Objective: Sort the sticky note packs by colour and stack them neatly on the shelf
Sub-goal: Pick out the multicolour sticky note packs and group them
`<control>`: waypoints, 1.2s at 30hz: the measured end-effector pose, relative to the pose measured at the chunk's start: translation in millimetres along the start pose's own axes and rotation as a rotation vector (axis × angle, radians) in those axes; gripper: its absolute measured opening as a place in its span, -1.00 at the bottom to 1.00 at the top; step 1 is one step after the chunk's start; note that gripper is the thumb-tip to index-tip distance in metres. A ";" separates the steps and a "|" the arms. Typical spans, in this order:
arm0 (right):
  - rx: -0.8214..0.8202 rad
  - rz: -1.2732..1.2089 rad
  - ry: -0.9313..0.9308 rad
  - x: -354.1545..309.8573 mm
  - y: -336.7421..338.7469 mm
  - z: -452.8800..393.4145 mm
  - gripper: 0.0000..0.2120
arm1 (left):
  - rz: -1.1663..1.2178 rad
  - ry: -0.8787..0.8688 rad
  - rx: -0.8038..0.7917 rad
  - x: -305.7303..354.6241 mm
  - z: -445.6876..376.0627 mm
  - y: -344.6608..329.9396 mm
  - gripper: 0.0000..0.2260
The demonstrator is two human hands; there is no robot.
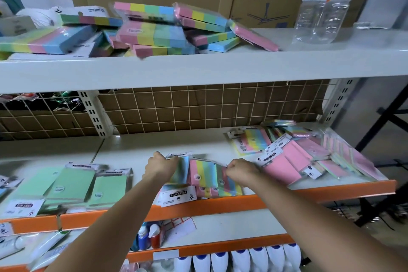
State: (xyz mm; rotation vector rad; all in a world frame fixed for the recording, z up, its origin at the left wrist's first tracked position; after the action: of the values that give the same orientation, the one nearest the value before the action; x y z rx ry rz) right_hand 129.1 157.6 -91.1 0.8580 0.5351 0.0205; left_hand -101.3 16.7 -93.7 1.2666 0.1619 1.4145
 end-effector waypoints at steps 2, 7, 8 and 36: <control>0.003 -0.035 0.019 -0.9 -1.3 1.4 -0.74 | 0.025 0.015 -0.023 0.5 -0.3 -4.0 -0.55; 0.006 -0.116 0.071 -3.3 -8.7 -1.6 -0.79 | 0.066 0.035 -0.032 -0.9 -1.4 -4.5 -0.60; 0.001 -0.123 0.078 -2.8 -9.3 -2.5 -0.79 | 0.066 0.041 -0.028 -1.4 -1.9 -4.5 -0.60; -0.066 -0.049 0.125 18.6 19.2 -35.2 -0.72 | -0.202 -0.163 0.104 101.6 20.3 -21.7 -0.58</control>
State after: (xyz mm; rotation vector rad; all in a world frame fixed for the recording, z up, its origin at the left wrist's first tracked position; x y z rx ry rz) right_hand 132.9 199.7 -104.1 0.7826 0.6696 0.0468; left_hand -46.5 91.4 -42.5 1.4042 0.2475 1.1377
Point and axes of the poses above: each hand's wrist, its own z-axis away from the middle knuckle, its own y-axis out of the back of the hand, x = y × z, the point moved 9 cm from there along -z, towards the middle knuckle, and after that the axes turned 8 degrees about -x, right-handed, at the moved point
